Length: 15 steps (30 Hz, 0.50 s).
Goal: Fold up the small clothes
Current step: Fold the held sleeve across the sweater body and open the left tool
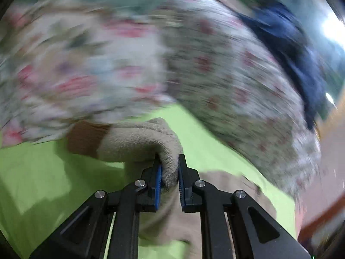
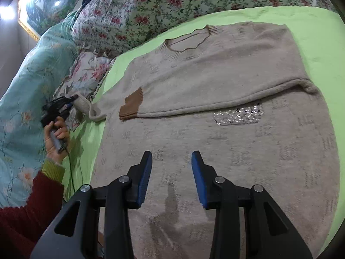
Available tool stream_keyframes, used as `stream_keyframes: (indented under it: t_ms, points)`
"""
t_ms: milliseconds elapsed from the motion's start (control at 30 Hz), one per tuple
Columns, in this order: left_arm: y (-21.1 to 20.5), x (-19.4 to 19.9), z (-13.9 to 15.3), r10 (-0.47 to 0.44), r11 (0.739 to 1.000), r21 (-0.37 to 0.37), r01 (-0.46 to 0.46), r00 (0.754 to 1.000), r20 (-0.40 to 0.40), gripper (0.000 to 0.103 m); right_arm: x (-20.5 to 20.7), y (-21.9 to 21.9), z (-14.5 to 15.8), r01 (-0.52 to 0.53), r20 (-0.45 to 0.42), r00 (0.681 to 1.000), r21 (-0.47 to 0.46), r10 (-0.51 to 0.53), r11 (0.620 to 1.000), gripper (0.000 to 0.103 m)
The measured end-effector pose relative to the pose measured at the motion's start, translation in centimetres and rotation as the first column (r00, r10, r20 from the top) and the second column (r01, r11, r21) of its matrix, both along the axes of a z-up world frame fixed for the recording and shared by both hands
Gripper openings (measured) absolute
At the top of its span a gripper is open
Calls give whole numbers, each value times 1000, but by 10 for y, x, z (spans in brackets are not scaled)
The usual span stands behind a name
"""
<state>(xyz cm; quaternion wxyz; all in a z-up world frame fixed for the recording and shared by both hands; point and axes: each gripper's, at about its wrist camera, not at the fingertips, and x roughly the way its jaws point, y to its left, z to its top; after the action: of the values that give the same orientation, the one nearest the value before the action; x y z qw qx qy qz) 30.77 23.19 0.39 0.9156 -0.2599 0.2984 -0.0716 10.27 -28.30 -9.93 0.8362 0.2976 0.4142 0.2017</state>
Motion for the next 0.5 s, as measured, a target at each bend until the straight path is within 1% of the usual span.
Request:
stream_keyframes:
  t_ms: [33, 100, 133, 200, 300, 367, 433, 500]
  points:
    - [-19, -2, 6, -44, 999, 19, 44, 999, 14, 12, -2, -5, 0, 13, 2, 1000, 8, -13, 1000, 39]
    - [-64, -8, 14, -151, 988, 50, 149, 988, 39, 12, -6, -13, 0, 41, 5, 999, 25, -42, 999, 39]
    - [-91, -10, 17, -208, 976, 68, 205, 977, 45, 12, -8, -18, 0, 58, 6, 998, 32, -58, 998, 39]
    - [-137, -16, 17, -289, 953, 106, 283, 956, 50, 12, -13, -29, -1, 89, 7, 996, 38, -89, 995, 39]
    - [-214, -20, 9, -410, 901, 173, 399, 911, 37, 12, -18, -44, -3, 126, 2, 992, 41, -126, 991, 39]
    - [-261, -25, -5, -477, 859, 211, 467, 879, 1, 12, -23, -56, -7, 161, -7, 987, 43, -161, 986, 39]
    - [-308, -19, -28, -535, 807, 253, 533, 842, -69, 13, -26, -68, -11, 193, -23, 981, 50, -192, 980, 39]
    - [-338, -21, -49, -560, 769, 283, 573, 818, -135, 13, -29, -79, -14, 219, -31, 976, 64, -217, 974, 39]
